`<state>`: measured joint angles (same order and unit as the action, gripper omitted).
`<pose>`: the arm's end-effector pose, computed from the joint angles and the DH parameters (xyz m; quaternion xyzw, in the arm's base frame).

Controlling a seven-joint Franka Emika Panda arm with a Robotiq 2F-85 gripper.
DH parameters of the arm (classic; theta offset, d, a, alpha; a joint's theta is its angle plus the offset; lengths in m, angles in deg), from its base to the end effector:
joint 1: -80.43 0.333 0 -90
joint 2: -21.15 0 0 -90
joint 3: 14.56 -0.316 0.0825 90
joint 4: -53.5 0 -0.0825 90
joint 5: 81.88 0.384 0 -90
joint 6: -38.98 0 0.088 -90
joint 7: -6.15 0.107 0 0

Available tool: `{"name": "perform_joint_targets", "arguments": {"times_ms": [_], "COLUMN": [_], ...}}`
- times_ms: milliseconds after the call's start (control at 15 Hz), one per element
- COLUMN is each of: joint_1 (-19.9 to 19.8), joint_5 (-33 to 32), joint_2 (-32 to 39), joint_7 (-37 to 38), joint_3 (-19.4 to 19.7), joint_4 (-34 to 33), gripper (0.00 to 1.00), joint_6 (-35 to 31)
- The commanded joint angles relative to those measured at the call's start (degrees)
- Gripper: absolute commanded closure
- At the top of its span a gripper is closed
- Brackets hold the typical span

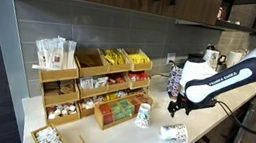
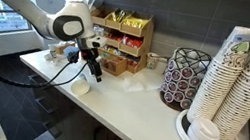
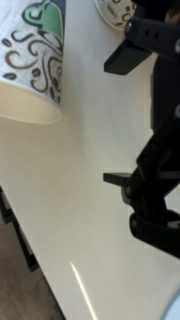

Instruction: Pick up one paper cup from the stack and place it right side up on the kitchen counter, pick up the upside down cup and place it in the paper cup to the right

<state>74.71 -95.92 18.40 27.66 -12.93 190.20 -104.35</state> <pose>0.5011 -0.0630 0.3541 0.9809 -0.1577 0.0905 0.0695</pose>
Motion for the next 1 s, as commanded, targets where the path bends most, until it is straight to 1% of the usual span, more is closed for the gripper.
{"name": "perform_joint_targets", "arguments": {"times_ms": [0,133,267,400,800,867,933], "joint_1": [0.0,0.0,0.0,-0.1,-1.0,-1.1,-1.3], "joint_5": [5.3,9.2,15.1,21.0,33.7,35.7,37.6], "joint_2": [2.6,3.6,4.5,5.3,8.4,8.9,9.3], "joint_7": [-0.6,-1.4,-3.1,-4.7,-7.9,-8.3,-8.9], "joint_3": [1.5,2.2,2.6,2.8,3.7,3.8,3.9], "joint_4": [-3.5,-4.9,-6.3,-7.4,-9.7,-9.9,-10.2], "gripper": [0.00,0.00,0.00,0.00,0.00,0.16,0.26], "joint_6": [9.5,13.9,17.2,18.8,22.3,22.9,23.6]}}
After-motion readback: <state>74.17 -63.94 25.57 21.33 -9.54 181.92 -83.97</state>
